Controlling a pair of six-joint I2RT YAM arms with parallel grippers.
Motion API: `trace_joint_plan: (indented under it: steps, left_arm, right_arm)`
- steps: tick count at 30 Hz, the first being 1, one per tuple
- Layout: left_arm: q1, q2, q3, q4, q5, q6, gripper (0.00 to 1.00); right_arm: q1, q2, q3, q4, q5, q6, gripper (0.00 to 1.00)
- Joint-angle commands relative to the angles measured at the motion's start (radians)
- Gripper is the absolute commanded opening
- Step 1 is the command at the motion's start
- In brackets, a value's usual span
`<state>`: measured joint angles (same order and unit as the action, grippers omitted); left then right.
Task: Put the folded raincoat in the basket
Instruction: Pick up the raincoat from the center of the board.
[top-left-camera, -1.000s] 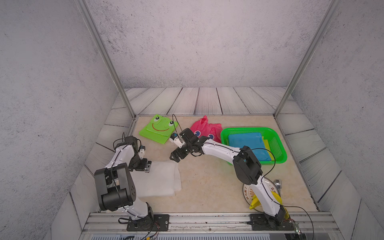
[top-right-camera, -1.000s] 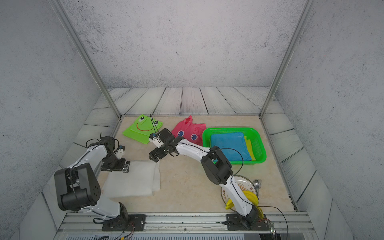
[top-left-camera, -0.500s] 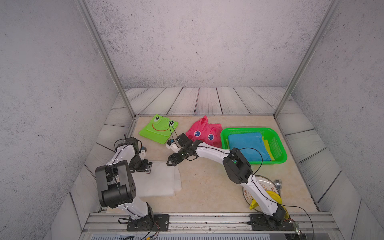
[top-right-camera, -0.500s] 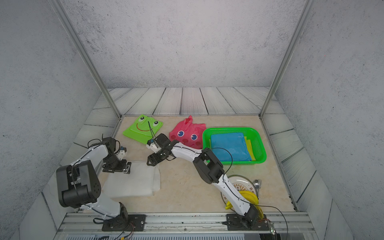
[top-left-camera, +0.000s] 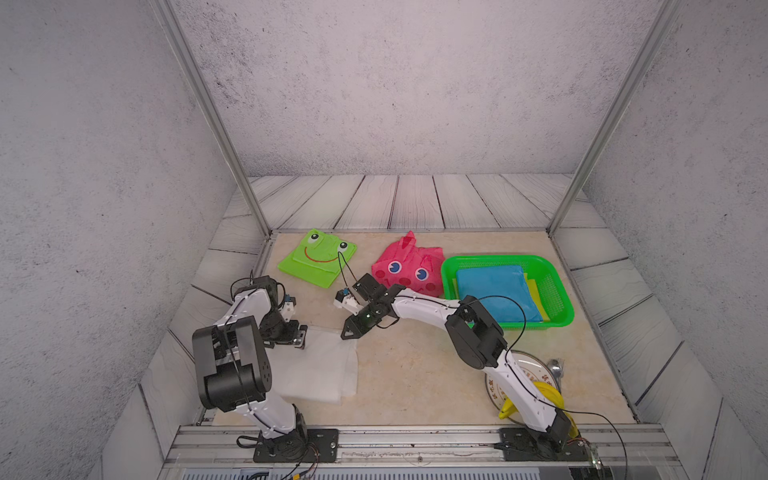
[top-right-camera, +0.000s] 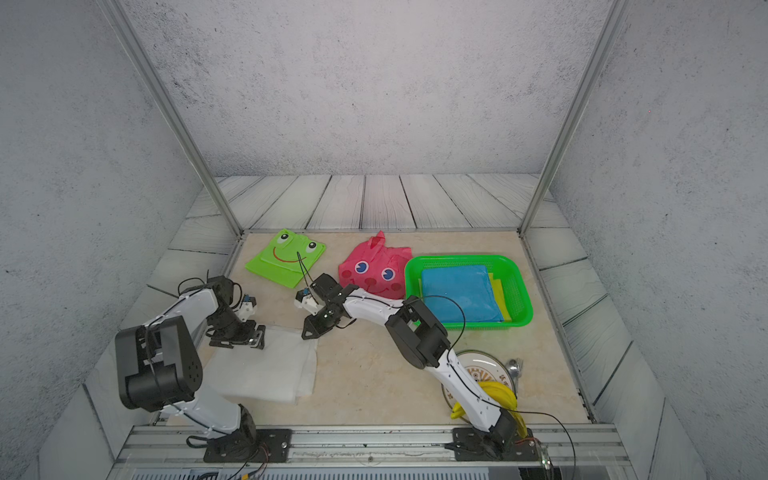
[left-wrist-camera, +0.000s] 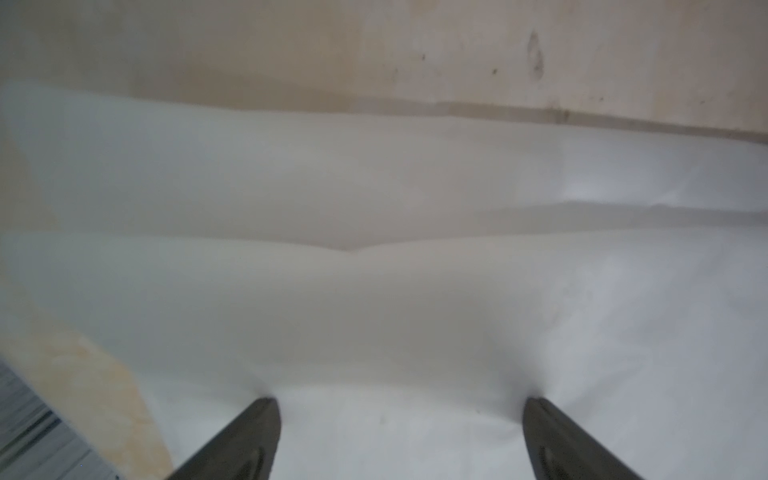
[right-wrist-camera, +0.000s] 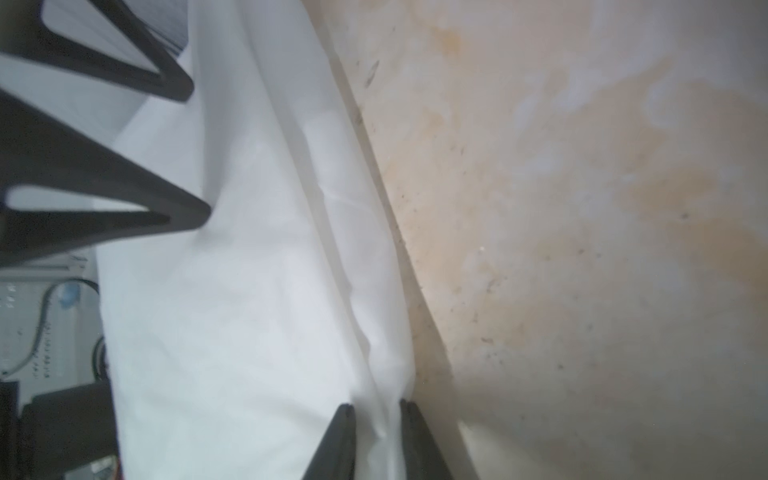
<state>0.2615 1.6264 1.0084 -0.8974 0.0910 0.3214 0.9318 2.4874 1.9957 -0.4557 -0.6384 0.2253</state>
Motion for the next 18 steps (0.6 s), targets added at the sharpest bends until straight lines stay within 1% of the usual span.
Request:
trace_joint_plan:
  steps: [1, 2, 4, 7, 9, 12, 13, 15, 18]
  left_arm:
    - [-0.004, -0.038, 0.01, -0.06, 0.059, 0.029, 0.97]
    - [-0.005, -0.05, 0.017, -0.075, 0.075, 0.039, 0.97]
    - [-0.005, -0.078, 0.05, -0.127, 0.117, 0.076, 0.97]
    - [-0.005, -0.145, 0.132, -0.238, 0.216, 0.142, 0.98]
    - [-0.005, -0.186, 0.204, -0.306, 0.295, 0.196, 0.99]
    - [-0.005, -0.201, 0.338, -0.382, 0.389, 0.227, 0.99]
    - [-0.005, -0.201, 0.375, -0.398, 0.418, 0.24, 1.0]
    - [-0.005, -0.195, 0.445, -0.416, 0.512, 0.292, 1.0]
    - [-0.005, -0.191, 0.482, -0.391, 0.666, 0.413, 1.0]
  right_arm:
    - [0.013, 0.033, -0.006, -0.104, 0.002, -0.016, 0.03]
    - [0.012, 0.026, -0.009, -0.107, -0.007, -0.027, 0.0]
    - [0.013, 0.003, -0.025, -0.11, -0.011, -0.061, 0.0]
    - [0.01, -0.067, -0.057, -0.137, 0.048, -0.136, 0.0]
    - [0.007, -0.121, -0.075, -0.167, 0.096, -0.209, 0.0]
    - [0.004, -0.211, -0.107, -0.201, 0.192, -0.31, 0.0]
    - [0.004, -0.246, -0.126, -0.197, 0.212, -0.334, 0.0]
    - [-0.004, -0.317, -0.182, -0.167, 0.243, -0.38, 0.0]
    - [-0.007, -0.4, -0.25, -0.141, 0.302, -0.462, 0.0]
